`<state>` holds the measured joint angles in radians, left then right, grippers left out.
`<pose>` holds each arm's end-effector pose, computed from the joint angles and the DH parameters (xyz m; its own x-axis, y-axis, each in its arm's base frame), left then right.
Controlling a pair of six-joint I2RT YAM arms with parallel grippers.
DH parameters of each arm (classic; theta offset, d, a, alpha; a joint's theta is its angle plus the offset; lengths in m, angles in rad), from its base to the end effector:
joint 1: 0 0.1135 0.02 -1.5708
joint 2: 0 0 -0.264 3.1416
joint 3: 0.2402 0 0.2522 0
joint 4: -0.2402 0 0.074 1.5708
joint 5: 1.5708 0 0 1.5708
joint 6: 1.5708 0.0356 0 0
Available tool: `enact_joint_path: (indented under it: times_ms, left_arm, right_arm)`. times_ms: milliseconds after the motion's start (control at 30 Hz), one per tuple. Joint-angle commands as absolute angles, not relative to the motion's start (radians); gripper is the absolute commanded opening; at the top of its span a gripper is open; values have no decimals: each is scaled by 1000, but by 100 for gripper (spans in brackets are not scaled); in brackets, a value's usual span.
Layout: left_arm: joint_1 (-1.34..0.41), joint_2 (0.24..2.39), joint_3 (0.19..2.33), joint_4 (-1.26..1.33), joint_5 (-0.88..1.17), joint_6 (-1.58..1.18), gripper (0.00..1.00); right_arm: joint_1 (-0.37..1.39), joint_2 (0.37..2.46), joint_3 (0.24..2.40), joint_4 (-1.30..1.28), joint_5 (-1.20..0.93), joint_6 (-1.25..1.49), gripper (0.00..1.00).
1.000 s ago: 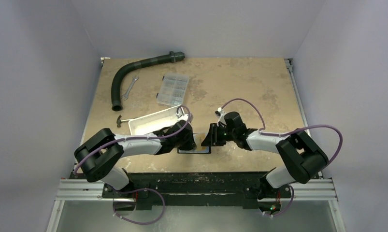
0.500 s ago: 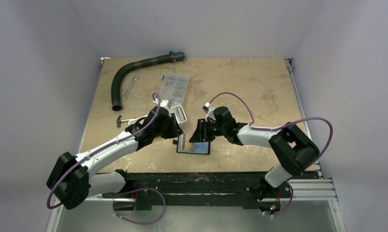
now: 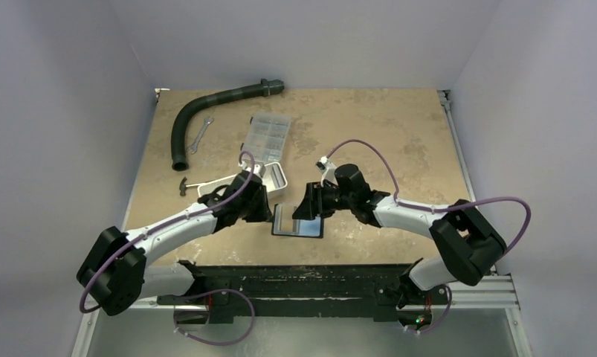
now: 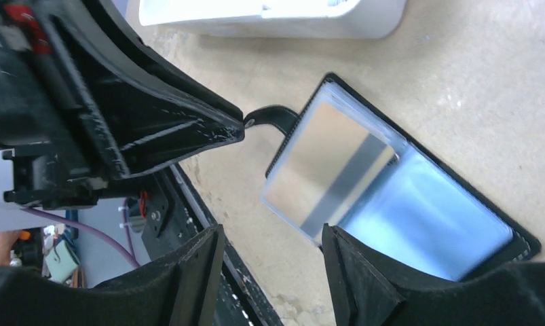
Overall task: Put the credit cards into the card holder
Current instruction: Insert the credit card into the card holder.
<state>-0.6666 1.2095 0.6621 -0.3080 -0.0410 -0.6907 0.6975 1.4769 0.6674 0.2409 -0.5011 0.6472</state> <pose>0.1887 -0.1466 0.2015 -0.8374 -0.1511 -0.5253 0.0820 0.9154 -0.3940 0.2161 0.2034 0.1837 -0.8560 -0.0274 -0.5163 -0.4481 0.5374 0.7144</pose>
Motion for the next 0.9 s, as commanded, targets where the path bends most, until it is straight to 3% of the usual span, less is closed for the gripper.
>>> enact_joint_path:
  times_ms: [0, 167, 433, 533, 667, 867]
  left_arm:
    - [-746, 1257, 628, -256, -74, -705, 17]
    - [-845, 1318, 636, -274, -207, -744, 17]
    - [-894, 1505, 645, -84, -78, -801, 15]
    - [-929, 1535, 673, -56, -66, -819, 14]
    - [-940, 1521, 680, -63, -66, -829, 14]
    - [-939, 1375, 690, -219, -164, -798, 18]
  right_arm:
    - [696, 1435, 605, 218, -461, 624, 62]
    - [695, 1429, 555, 250, -459, 640, 61]
    - [680, 1424, 545, 273, -450, 649, 61]
    - [675, 1424, 555, 264, -440, 649, 54]
    - [675, 1431, 583, 254, -427, 630, 49]
    - [676, 1498, 643, 259, -416, 575, 52]
